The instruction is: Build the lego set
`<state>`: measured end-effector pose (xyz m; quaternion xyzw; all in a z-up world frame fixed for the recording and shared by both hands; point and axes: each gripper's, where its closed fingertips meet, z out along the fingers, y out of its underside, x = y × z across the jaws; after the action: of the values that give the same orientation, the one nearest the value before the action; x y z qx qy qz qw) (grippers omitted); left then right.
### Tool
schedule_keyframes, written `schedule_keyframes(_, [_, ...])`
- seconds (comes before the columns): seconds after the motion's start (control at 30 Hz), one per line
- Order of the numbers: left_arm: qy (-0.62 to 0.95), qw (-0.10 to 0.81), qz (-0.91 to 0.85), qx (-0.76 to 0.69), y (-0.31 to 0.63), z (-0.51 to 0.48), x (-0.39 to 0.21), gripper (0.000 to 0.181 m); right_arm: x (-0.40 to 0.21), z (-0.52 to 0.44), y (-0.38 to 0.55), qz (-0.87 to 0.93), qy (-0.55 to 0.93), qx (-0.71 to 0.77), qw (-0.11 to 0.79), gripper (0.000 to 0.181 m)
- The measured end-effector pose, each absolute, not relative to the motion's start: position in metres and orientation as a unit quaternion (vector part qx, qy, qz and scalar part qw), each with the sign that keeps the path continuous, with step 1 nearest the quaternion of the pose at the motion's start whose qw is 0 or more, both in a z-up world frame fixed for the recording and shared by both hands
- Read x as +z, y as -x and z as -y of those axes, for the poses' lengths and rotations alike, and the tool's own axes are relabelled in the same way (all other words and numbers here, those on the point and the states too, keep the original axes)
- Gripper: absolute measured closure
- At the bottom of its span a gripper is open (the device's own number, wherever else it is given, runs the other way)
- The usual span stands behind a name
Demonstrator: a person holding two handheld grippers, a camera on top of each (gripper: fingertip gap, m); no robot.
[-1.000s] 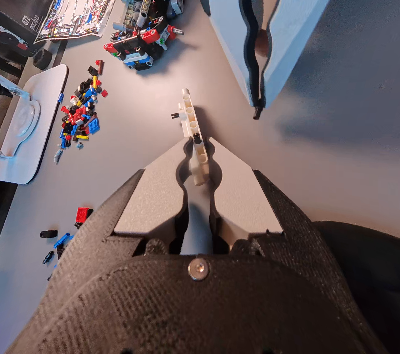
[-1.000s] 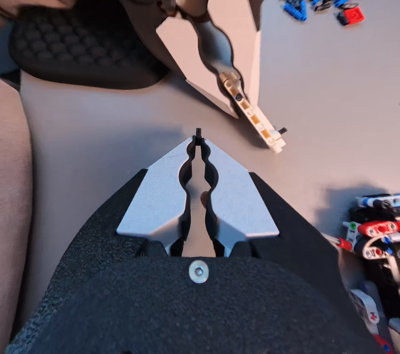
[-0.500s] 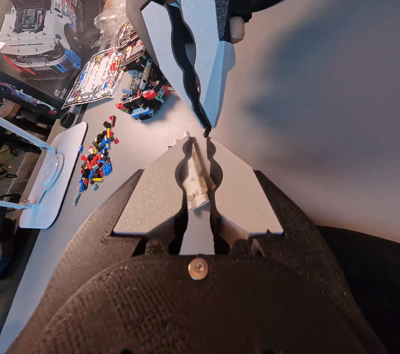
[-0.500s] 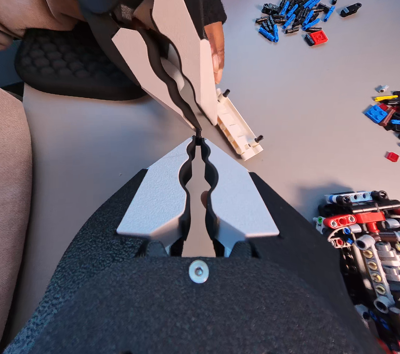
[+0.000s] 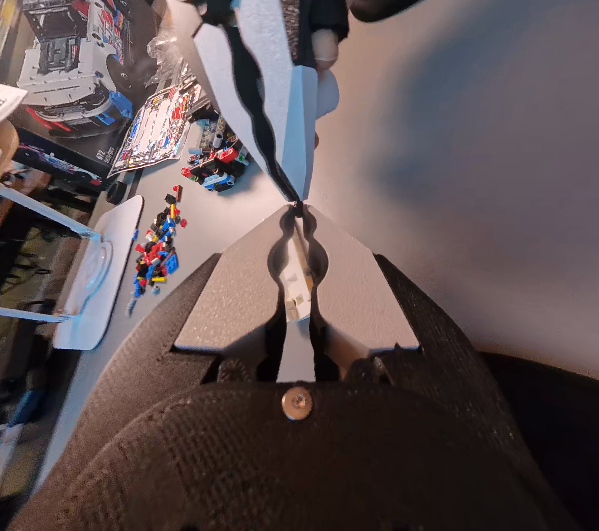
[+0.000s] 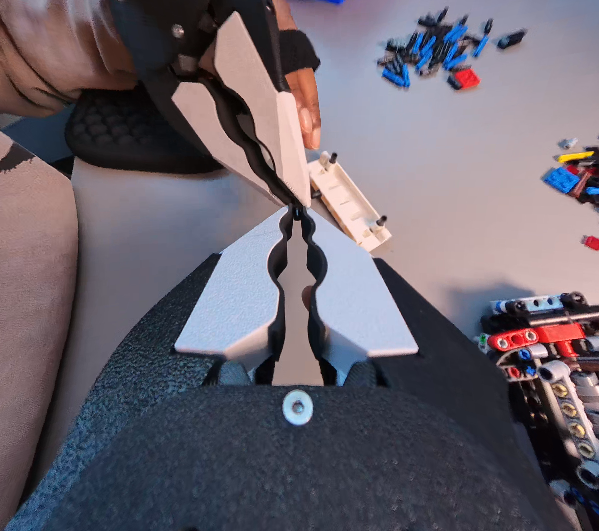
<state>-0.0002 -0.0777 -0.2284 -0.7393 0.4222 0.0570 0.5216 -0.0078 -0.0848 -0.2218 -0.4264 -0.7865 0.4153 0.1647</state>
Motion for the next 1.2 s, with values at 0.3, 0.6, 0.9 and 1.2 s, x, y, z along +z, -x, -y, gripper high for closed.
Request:
schedule_keyframes(0.3, [0.713,0.582,-0.340,-0.196,-0.019,0.095,-0.189,0.180,-0.182,0.102,-0.007,0.771,0.282,0.492,0.290,0.175])
schedule_keyframes(0.6, [0.716,0.534,-0.365,-0.263,-0.036,0.110,-0.197,0.179,-0.190,0.116,-0.024,0.808,0.228,0.461,0.288,0.178])
schedule_keyframes(0.9, [0.741,0.550,-0.332,-0.194,-0.014,0.095,-0.199,0.168,-0.195,0.098,-0.018,0.794,0.269,0.459,0.296,0.179])
schedule_keyframes(1.2, [0.832,0.441,-0.333,-0.035,0.034,0.083,-0.260,0.138,-0.207,0.052,-0.006,0.766,0.350,0.434,0.320,0.179])
